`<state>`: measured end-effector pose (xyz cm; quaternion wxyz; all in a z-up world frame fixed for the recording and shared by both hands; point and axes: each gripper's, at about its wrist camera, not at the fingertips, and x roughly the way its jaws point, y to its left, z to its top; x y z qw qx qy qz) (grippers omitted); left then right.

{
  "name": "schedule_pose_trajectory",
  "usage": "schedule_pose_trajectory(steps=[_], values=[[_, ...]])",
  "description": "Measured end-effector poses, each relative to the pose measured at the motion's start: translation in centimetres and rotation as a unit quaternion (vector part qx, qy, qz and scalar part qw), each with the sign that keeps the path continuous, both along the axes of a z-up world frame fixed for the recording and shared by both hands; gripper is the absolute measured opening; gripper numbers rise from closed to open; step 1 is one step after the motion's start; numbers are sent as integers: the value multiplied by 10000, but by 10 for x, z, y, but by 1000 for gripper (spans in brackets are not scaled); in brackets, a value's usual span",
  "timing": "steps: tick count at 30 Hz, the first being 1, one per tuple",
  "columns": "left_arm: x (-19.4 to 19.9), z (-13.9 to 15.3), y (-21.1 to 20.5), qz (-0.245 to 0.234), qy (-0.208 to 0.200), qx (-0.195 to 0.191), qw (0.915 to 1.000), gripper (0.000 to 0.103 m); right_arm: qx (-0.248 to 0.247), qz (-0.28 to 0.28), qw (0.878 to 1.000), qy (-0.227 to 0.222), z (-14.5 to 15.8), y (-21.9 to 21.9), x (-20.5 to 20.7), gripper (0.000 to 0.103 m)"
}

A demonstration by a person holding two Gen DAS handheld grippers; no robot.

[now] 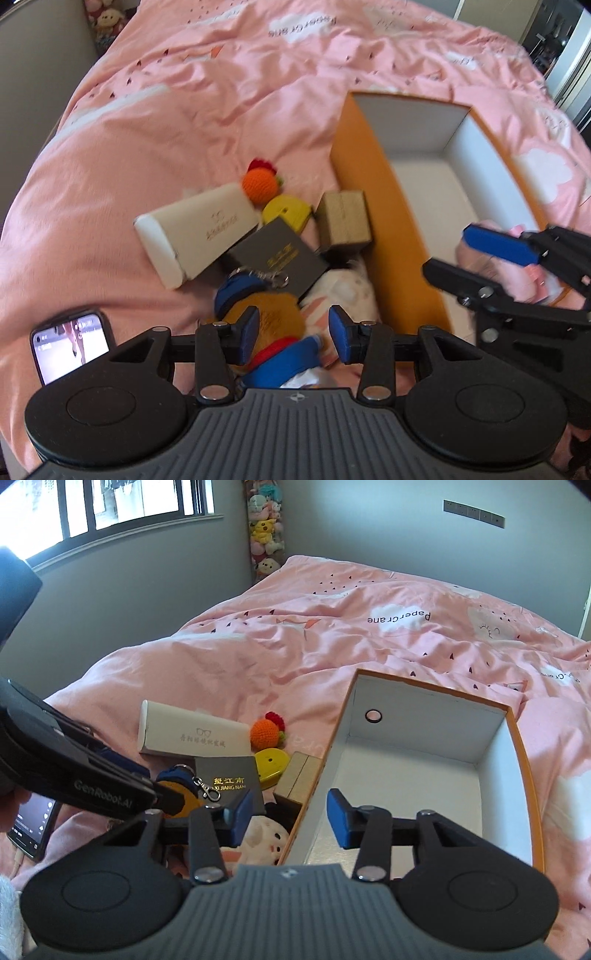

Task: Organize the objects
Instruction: 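Move both tools back to the pile of items beside the box, then grasp the blue-outfit bear plush with the left tool while the right grasps the striped bunny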

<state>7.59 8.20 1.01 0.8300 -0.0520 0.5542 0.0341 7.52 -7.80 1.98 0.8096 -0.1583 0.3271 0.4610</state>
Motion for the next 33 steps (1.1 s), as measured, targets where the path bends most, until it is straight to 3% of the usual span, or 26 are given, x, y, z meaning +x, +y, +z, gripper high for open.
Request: schedule_pose_trajectory(steps=[4,8,17,20,26,33], values=[[-1,-11,-10,-209,240,238,9992,52,-63,-14,10000,57,-5,0,3,47],[1,-22,-26,-489,407,757,9951,58,-60,-95,9999,87,-8,-1,6,47],[-1,-42,-41,-1149,733,1635,9771,64,-29,51,9997,245,-10,4,6,47],[-2,-40,-33,-1182,687,1428,9803,59,-8,193,9994,278,-9,8,2,47],[-19,-31,-6,-710,357,770,9939,45,-66,369,9982,467,-11,13,-4,47],[-35,-36,17,-256,384,172,9988,44,-273,668,9962,495,-15,25,-15,47]])
